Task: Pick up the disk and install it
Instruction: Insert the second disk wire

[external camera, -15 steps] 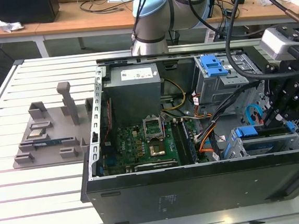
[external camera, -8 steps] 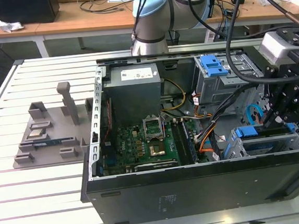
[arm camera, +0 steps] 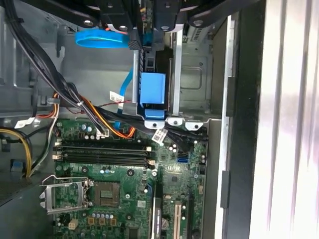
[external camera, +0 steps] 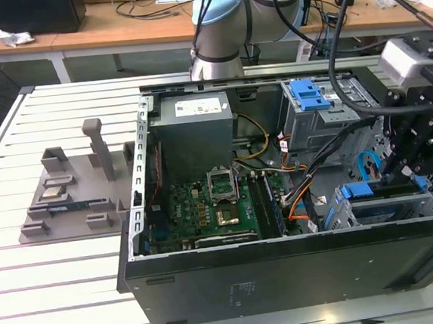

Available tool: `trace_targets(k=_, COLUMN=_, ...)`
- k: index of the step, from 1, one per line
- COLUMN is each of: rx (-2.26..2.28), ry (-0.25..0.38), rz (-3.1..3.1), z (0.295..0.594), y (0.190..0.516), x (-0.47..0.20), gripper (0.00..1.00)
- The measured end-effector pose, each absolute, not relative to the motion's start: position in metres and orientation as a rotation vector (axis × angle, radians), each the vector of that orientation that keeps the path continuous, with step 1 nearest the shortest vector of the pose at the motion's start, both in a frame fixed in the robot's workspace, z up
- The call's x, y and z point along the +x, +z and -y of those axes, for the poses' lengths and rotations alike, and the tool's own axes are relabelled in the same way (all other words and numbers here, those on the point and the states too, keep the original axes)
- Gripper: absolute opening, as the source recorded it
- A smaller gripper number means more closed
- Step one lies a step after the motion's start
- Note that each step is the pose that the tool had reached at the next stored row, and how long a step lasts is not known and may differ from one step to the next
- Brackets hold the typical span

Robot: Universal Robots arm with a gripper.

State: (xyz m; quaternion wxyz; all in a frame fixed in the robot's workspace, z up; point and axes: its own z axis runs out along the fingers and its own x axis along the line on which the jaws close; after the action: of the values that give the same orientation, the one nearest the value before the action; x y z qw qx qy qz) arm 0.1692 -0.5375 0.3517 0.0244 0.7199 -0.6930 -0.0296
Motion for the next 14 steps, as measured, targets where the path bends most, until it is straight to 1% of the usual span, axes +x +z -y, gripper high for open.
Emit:
trace_targets(k=2, rx=2.227, ry=-0.092, rz=2.144, z=0.536, y=0.357, x=0.169, gripper=0.22)
trace_targets(k=3, rx=2.227, ry=-0.092, rz=2.144, z=0.535, y=0.360, x=0.169, gripper=0.16)
trace_targets(k=4, rx=2.227, ry=-0.091, rz=2.144, z=0.535, y=0.363, x=0.169, gripper=0.16)
trace_targets(k=5, rx=2.227, ry=-0.091, rz=2.144, z=0.535, y=0.366, x=0.169, gripper=0.11)
trace_targets(k=10, rx=2.227, ry=-0.091, rz=2.144, z=0.534, y=0.383, x=0.169, gripper=0.11)
trace_targets(k=14, rx=2.227, ry=-0.092, rz=2.144, z=0.534, y=0.387, x=0.169, gripper=0.11)
